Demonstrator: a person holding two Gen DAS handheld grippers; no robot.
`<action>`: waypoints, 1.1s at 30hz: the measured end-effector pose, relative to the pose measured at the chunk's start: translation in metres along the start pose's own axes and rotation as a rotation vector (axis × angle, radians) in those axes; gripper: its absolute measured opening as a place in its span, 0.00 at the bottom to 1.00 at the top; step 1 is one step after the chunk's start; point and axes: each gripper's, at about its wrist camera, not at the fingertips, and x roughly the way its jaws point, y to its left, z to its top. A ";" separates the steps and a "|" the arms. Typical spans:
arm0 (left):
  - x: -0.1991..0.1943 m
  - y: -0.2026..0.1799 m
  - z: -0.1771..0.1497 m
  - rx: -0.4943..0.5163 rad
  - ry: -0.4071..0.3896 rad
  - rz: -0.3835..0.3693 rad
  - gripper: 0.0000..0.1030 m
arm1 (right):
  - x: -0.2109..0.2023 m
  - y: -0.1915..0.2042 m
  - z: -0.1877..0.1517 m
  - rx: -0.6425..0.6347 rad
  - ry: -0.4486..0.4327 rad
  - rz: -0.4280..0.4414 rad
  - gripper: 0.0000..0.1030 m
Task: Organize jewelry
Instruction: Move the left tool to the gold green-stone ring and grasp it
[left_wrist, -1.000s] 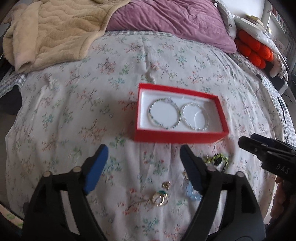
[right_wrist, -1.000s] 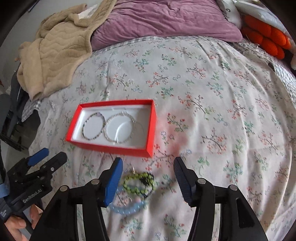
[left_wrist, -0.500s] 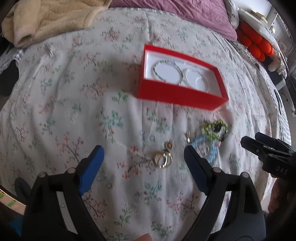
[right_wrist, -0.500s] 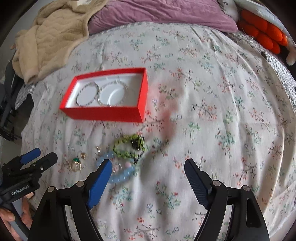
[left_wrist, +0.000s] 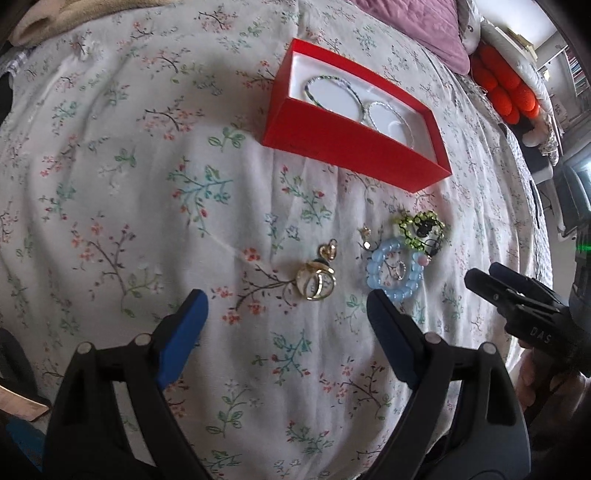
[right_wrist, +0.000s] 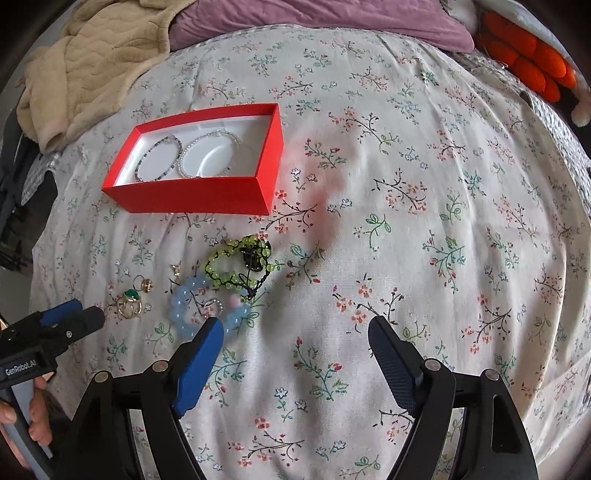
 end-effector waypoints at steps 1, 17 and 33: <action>0.001 -0.002 0.000 0.002 0.002 -0.004 0.82 | 0.001 0.000 0.000 0.000 0.002 0.002 0.80; 0.033 -0.028 0.006 0.054 0.057 0.000 0.55 | 0.006 0.002 0.000 0.004 0.021 0.008 0.80; 0.036 -0.031 0.010 0.101 0.028 0.057 0.28 | 0.019 0.007 0.001 0.016 0.053 0.025 0.80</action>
